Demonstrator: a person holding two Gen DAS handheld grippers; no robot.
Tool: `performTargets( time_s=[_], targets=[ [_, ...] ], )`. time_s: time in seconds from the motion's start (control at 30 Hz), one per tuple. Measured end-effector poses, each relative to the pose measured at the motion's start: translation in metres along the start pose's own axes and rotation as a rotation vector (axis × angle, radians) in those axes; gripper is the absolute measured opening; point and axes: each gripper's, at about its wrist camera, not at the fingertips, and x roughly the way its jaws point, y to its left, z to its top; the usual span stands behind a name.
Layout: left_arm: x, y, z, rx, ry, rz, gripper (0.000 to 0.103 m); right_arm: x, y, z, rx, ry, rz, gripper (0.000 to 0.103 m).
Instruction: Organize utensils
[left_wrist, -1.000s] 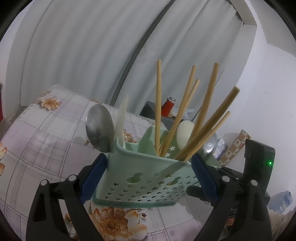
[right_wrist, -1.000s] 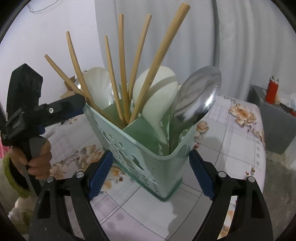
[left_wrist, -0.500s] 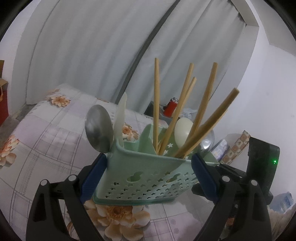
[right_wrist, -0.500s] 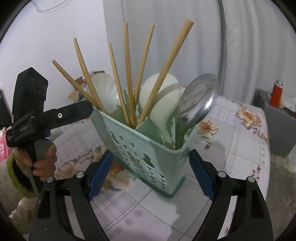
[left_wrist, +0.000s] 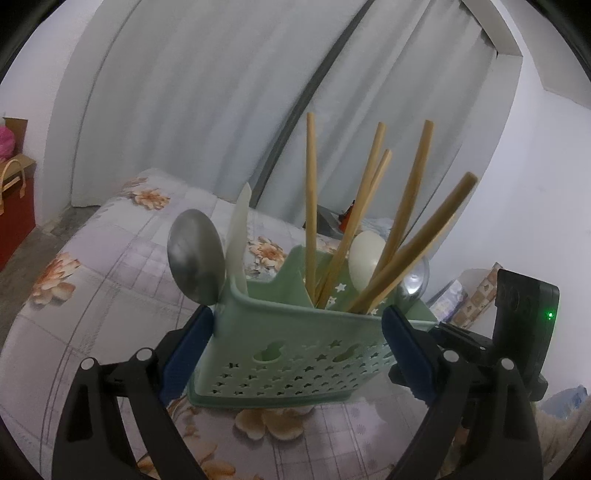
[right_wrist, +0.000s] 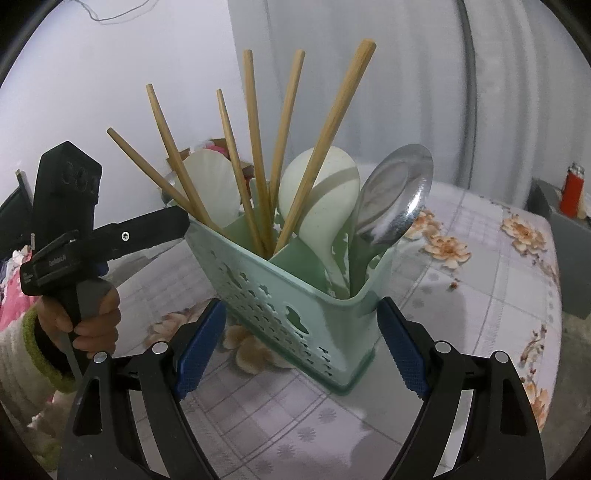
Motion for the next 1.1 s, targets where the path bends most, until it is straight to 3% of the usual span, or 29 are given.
performTargets(
  time_s=[0.47,0.77,1.1],
  targets=[
    [-0.013,-0.002,-0.004,-0.018,-0.013,0.026,0.09,-0.013,0.001,-0.003,0.015,0.012,0.061,0.08],
    [-0.004,-0.003,-0.001,-0.021,-0.014,0.042,0.09,-0.027,-0.007,-0.001,0.006,0.012,0.053,0.079],
    [-0.017,-0.005,-0.016,-0.03,0.0,0.173,0.091,-0.031,0.007,-0.015,0.029,0.022,-0.006,0.081]
  ],
)
